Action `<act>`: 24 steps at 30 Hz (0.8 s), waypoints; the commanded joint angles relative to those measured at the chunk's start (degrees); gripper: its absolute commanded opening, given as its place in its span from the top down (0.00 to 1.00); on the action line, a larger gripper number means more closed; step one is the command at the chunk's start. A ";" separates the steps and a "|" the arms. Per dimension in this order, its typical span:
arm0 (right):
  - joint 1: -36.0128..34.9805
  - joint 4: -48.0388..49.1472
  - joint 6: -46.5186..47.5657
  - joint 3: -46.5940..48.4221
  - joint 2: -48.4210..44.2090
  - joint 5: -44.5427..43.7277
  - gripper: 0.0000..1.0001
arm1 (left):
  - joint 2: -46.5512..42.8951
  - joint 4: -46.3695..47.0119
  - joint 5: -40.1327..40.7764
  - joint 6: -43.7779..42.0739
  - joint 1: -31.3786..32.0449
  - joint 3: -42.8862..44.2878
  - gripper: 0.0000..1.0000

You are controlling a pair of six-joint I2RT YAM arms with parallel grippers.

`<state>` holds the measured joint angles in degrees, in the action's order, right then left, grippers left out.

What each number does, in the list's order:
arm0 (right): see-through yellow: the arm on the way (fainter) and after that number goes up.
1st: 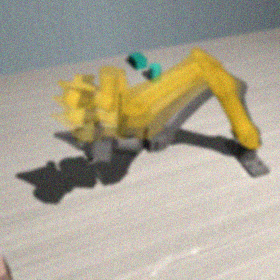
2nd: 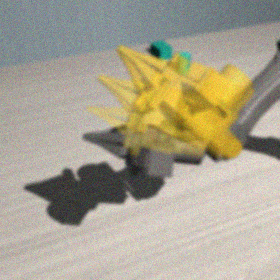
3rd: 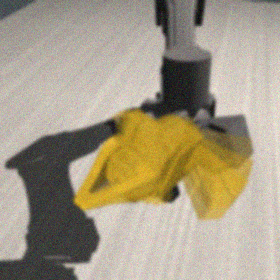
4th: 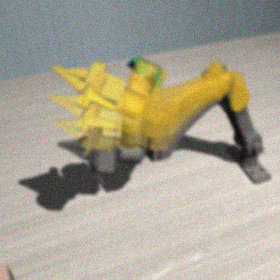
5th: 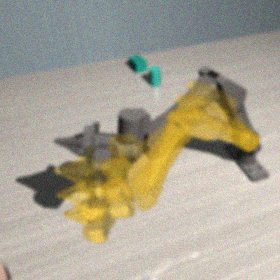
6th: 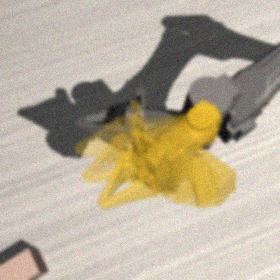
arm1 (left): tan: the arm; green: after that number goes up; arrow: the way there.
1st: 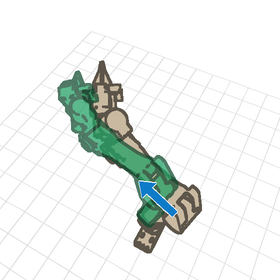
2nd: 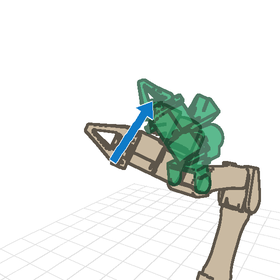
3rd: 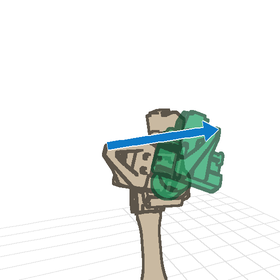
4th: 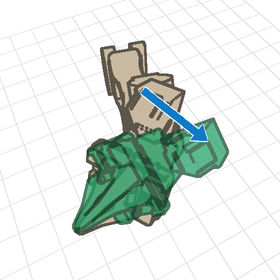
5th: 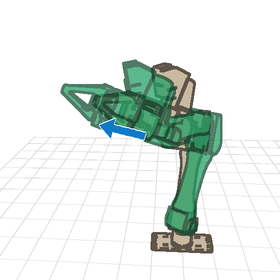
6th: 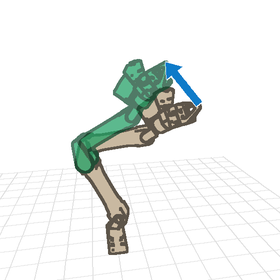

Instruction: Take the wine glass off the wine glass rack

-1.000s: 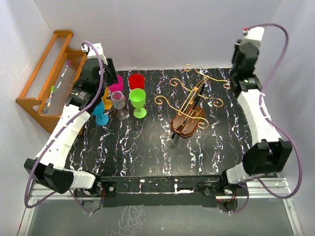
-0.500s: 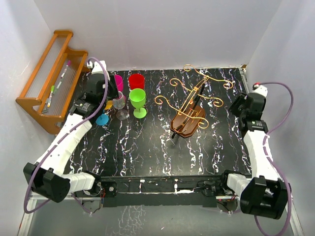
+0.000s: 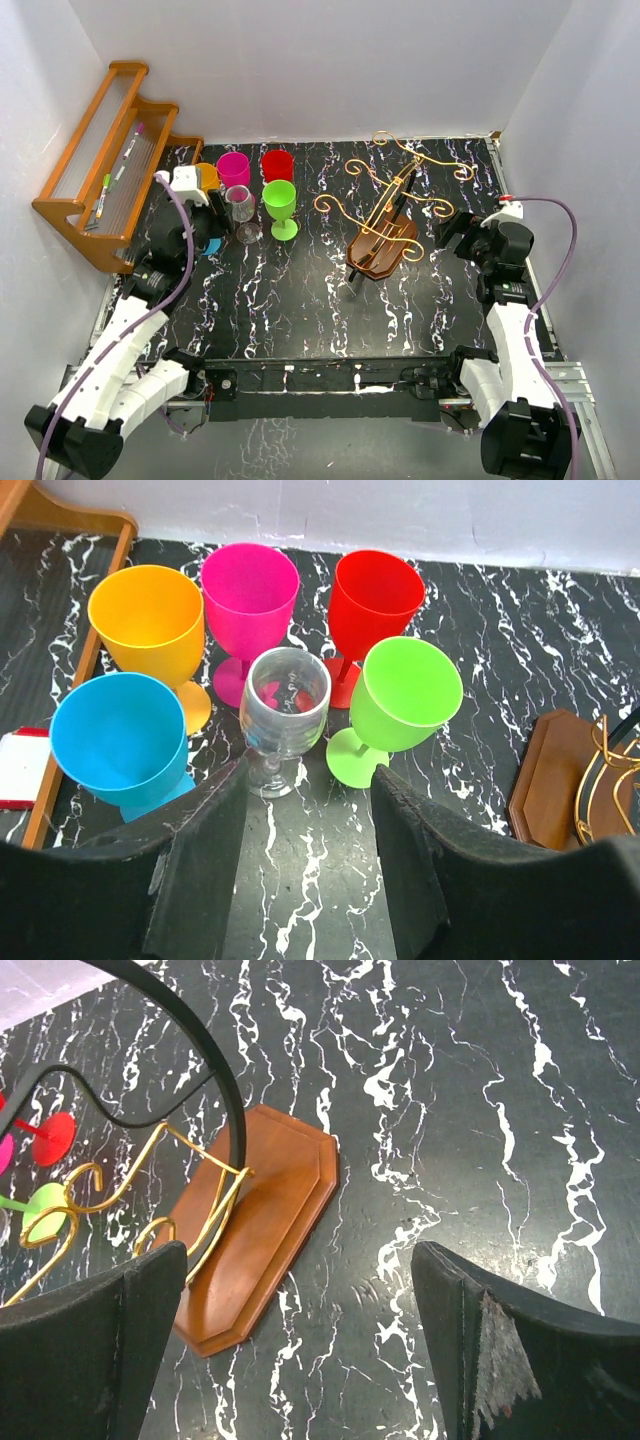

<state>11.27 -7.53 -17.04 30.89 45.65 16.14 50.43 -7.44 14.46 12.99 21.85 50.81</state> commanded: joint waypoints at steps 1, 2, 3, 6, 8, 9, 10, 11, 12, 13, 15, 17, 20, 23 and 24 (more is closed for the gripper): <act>-0.11 3.93 -0.11 -0.22 1.87 -1.92 0.01 | -5.59 3.13 1.92 -1.91 -0.13 -3.29 0.49; -0.11 5.11 -0.10 -1.59 1.71 -1.71 0.01 | -6.40 2.76 2.26 -2.18 -0.14 -3.83 0.49; -0.08 6.74 -0.04 -3.05 1.07 -0.82 0.01 | -7.01 2.37 2.65 -2.37 -0.14 -4.35 0.49; -0.10 12.91 2.16 -8.94 -3.47 4.62 0.01 | -8.54 1.74 3.46 -2.62 -0.13 -5.50 0.49; -0.08 15.25 2.45 -10.38 -7.71 6.53 0.01 | -9.31 2.13 3.48 -2.38 -0.14 -6.42 0.49; -0.10 15.67 3.04 -10.41 -9.43 6.09 0.01 | -9.52 2.48 3.23 -2.30 -0.16 -6.88 0.49; -0.06 15.39 3.20 -11.54 -10.61 4.36 0.01 | -9.56 2.71 2.96 -2.27 -0.13 -7.11 0.49; -0.10 14.98 3.86 -12.60 -11.18 2.85 0.01 | -9.46 2.71 2.57 -2.21 -0.14 -7.09 0.49; -0.10 14.79 4.01 -12.72 -11.16 1.48 0.01 | -9.23 2.68 2.26 -2.19 -0.14 -7.03 0.49; -0.11 14.11 4.22 -12.33 -10.74 0.76 0.01 | -9.07 2.69 2.09 -2.11 -0.14 -7.00 0.49; -0.11 13.40 4.24 -11.83 -9.98 -1.05 0.01 | -8.89 2.61 1.85 -2.09 -0.12 -6.95 0.49; -0.11 13.46 3.99 -11.86 -9.89 -3.19 0.01 | -8.91 2.57 2.01 -2.18 -0.14 -6.95 0.49; -0.14 13.70 5.23 -12.33 -11.02 -1.54 0.01 | -9.16 2.02 2.51 -2.23 -0.14 -7.17 0.49; -0.11 14.33 4.70 -13.47 -12.66 -1.16 0.01 | -9.62 1.57 3.08 -2.27 -0.14 -7.24 0.49; -0.08 14.49 4.64 -13.84 -12.90 -0.97 0.01 | -9.93 1.56 3.28 -2.27 -0.13 -7.37 0.49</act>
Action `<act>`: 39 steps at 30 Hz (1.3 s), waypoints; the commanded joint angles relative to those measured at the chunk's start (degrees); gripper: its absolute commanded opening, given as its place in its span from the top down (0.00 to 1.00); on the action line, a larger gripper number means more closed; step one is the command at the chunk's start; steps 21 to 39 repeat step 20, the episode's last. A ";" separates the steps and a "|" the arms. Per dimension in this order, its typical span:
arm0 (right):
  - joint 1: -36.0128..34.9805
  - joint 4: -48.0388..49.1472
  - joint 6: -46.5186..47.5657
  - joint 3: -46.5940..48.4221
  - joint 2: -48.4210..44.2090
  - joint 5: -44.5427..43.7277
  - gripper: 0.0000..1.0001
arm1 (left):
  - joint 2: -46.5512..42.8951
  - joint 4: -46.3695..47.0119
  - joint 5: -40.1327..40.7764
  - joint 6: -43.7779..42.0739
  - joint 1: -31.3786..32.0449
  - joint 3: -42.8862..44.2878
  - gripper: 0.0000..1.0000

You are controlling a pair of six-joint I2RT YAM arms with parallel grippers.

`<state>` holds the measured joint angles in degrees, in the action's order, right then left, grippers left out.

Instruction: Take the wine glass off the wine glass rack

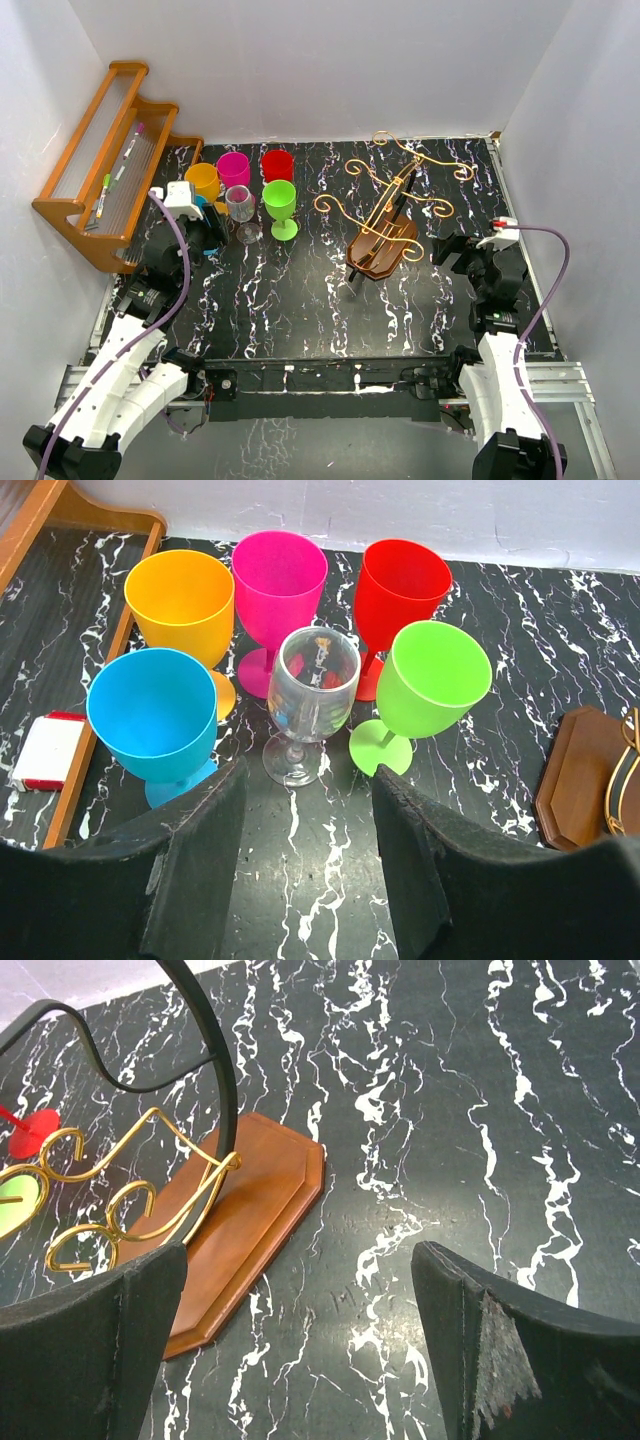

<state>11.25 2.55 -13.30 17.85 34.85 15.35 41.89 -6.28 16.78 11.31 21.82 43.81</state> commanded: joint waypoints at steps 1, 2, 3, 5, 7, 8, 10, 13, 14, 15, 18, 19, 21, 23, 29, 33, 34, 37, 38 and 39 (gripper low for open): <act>-0.12 4.57 0.69 -1.03 -2.15 -0.30 0.01 | -1.64 0.33 1.15 -0.59 -0.07 -0.52 0.49; -0.13 4.39 0.32 -0.99 -2.09 -0.60 0.01 | -1.82 0.24 1.22 -0.59 -0.10 -0.51 0.49; -0.14 4.11 -0.08 -0.97 -1.88 -1.15 0.01 | -1.95 0.15 1.42 -0.59 -0.11 -0.58 0.49; -0.13 3.37 -2.15 -0.94 -1.09 -3.75 0.01 | -2.23 -0.02 1.69 -0.54 -0.12 -0.63 0.49; -0.10 2.25 -4.47 -0.35 -0.07 -5.48 0.01 | -2.47 0.03 1.89 -0.55 -0.12 -0.79 0.48; -0.10 1.88 -5.18 -0.01 0.52 -5.77 0.01 | -2.49 0.04 1.93 -0.58 -0.12 -0.76 0.48; -0.09 1.26 -5.76 0.67 1.83 -6.03 0.01 | -2.38 0.00 2.03 -0.59 -0.12 -0.78 0.48; -0.10 0.81 -4.81 1.32 1.79 -5.34 0.01 | -2.26 0.04 2.08 -0.59 -0.12 -0.77 0.48; -0.16 0.72 -4.99 1.36 1.35 -6.32 0.01 | -2.25 -0.07 2.11 -0.59 -0.12 -0.75 0.48; -0.13 0.75 -5.06 1.28 0.90 -7.01 0.01 | -2.33 -0.09 2.17 -0.59 -0.12 -0.75 0.48; -0.12 1.06 -4.89 1.10 1.33 -6.54 0.01 | -2.27 -0.04 2.38 -0.54 -0.09 -0.82 0.48; -0.08 1.09 -4.77 1.18 1.88 -6.13 0.01 | -2.25 -0.10 2.31 -0.51 -0.07 -0.78 0.48; -0.13 1.02 -4.68 1.33 2.39 -5.68 0.01 | -2.23 -0.12 2.22 -0.48 -0.11 -0.76 0.48; -0.13 1.02 -4.68 1.33 2.39 -5.68 0.01 | -2.23 -0.12 2.22 -0.48 -0.11 -0.76 0.48; -0.13 1.02 -4.68 1.33 2.39 -5.68 0.01 | -2.23 -0.12 2.22 -0.48 -0.11 -0.76 0.48; -0.13 1.02 -4.68 1.33 2.39 -5.68 0.01 | -2.23 -0.12 2.22 -0.48 -0.11 -0.76 0.48; -0.13 1.02 -4.68 1.33 2.39 -5.68 0.01 | -2.23 -0.12 2.22 -0.48 -0.11 -0.76 0.48; -0.13 1.02 -4.68 1.33 2.39 -5.68 0.01 | -2.23 -0.12 2.22 -0.48 -0.11 -0.76 0.48; -0.13 1.02 -4.68 1.33 2.39 -5.68 0.01 | -2.23 -0.12 2.22 -0.48 -0.11 -0.76 0.48; -0.13 1.02 -4.68 1.33 2.39 -5.68 0.01 | -2.23 -0.12 2.22 -0.48 -0.11 -0.76 0.48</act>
